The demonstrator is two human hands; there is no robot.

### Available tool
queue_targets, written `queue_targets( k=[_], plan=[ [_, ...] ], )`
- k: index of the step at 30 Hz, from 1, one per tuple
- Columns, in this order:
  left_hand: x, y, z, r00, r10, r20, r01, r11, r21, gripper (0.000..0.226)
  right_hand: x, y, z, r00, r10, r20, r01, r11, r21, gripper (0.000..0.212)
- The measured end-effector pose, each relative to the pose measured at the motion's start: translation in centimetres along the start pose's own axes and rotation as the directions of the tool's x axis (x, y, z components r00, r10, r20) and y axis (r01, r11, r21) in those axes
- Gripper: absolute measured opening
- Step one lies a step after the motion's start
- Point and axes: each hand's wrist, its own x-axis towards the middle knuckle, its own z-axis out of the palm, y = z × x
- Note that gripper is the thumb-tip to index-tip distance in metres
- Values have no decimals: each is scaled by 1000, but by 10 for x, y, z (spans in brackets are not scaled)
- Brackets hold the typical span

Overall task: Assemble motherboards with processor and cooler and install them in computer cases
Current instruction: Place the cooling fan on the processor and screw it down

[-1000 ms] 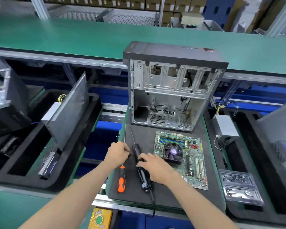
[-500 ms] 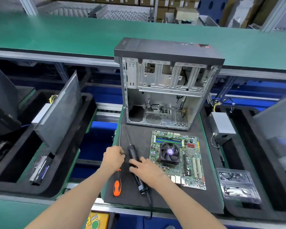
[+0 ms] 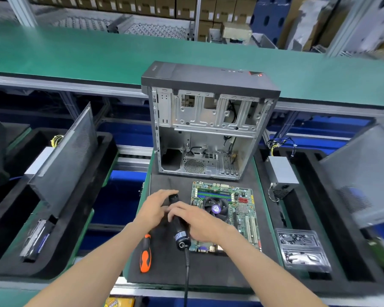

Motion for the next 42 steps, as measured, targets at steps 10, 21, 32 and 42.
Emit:
queue_targets(
  k=[10,21,32,42],
  plan=[
    [14,33,1,983,-137,-123,109,972,-209,15,-7,-34,-76,928,192,-319,3,852,523,29],
    [17,63,33,971,-238,15,238,963,-124,23,0,-44,-109,614,352,-707,38,881,472,32],
    [22,79,47,973,-228,41,222,867,-447,21,5,-53,-115,590,344,-731,346,710,613,23],
    [32,79,46,964,-265,28,249,860,-446,9,0,-44,-133,568,406,-716,416,609,675,34]
  ],
)
